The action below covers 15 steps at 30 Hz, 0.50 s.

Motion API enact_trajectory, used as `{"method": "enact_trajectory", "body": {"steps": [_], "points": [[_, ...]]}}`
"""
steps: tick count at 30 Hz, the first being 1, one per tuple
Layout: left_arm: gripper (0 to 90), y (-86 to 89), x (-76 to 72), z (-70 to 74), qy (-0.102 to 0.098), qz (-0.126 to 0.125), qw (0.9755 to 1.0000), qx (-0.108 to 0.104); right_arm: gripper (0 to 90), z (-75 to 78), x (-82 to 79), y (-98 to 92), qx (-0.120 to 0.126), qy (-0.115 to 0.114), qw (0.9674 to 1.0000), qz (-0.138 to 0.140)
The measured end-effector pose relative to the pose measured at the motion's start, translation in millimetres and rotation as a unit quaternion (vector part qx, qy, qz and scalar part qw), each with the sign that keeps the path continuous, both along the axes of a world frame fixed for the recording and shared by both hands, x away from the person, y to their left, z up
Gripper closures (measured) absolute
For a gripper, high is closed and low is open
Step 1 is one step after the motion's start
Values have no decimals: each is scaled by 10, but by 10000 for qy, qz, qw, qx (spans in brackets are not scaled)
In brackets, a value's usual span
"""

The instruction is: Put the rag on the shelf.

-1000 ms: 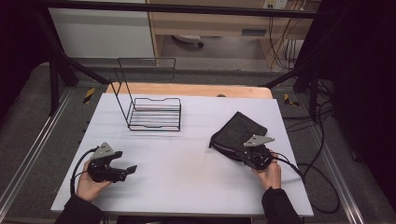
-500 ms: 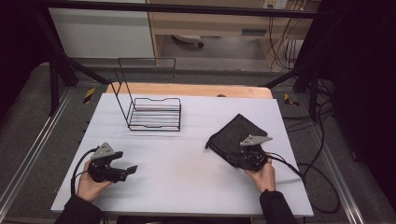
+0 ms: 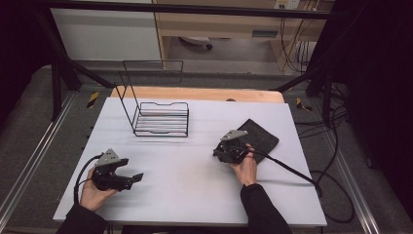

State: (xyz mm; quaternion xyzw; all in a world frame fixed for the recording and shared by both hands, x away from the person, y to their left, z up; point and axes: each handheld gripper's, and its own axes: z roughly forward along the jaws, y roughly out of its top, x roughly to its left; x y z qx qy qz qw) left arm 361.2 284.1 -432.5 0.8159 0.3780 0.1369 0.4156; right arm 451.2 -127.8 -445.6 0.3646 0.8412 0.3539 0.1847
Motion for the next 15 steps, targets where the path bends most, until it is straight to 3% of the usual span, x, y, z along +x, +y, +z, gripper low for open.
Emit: {"method": "enact_trajectory", "body": {"steps": [2,9,15], "points": [[136,-3,4,-2,13,3,10000,0,595,3,16,-5,-10,-3,10000,-46],[136,-4,1,-4,18,1,10000,27,541,-11,8,-14,-461,-273,9986,-40],[137,0,2,-1,15,4,10000,23,502,-9,-19,-32,-652,-225,9976,-38]]}}
